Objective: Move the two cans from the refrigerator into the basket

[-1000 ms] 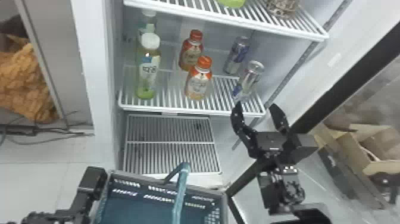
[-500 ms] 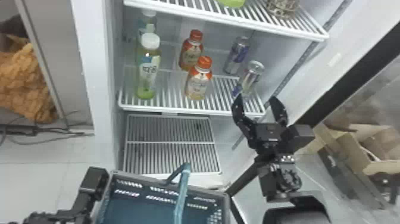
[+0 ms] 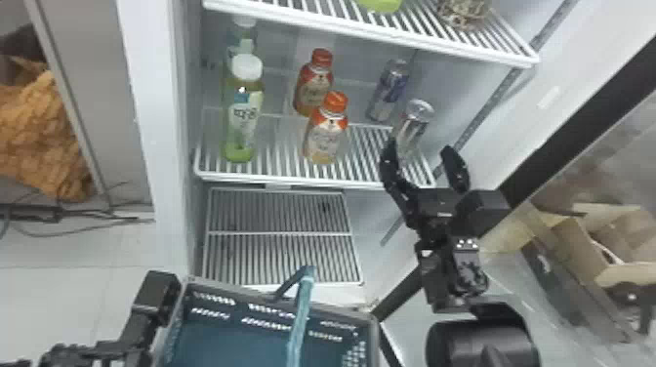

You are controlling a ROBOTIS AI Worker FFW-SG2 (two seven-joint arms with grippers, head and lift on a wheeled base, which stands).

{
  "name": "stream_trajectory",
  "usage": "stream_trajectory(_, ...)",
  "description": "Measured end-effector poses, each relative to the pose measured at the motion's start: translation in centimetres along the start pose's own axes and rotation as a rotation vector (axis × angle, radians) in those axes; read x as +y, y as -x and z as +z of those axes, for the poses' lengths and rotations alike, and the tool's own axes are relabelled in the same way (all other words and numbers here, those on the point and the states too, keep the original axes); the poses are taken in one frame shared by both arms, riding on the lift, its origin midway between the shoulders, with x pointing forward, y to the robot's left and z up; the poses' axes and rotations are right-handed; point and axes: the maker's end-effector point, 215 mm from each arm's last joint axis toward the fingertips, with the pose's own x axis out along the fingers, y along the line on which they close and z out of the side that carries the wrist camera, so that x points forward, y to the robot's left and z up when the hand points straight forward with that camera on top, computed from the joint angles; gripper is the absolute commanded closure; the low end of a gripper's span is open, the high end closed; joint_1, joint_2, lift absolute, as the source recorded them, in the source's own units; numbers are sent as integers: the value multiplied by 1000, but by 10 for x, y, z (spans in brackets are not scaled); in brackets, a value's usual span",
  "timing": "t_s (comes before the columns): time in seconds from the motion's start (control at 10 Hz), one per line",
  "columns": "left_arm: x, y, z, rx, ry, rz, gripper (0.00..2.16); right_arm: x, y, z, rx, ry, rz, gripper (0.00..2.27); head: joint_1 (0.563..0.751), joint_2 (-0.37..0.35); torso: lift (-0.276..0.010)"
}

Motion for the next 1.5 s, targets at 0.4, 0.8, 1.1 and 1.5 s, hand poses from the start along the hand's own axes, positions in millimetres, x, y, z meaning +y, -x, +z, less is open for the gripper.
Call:
stream_trajectory(0.4,1,0,-1,2,1,4,1210,4,-11,-6,4,-5,7,104,695,-350,-266)
stream_trajectory(0.8,2,-1,-1,9,1,8,1210,7,-29,-4,-9,-2,19,108,695,-350,-266)
stream_trajectory(1.1,1,-1,-1,9,1,4,1210,12,-44,-6,-9,-1,20,134,695,-350,-266)
stream_trajectory(1.5,0,-2,-2,9,6,-5,1210,7,-50,-12,8,-25,-3,667,695,-350,-266)
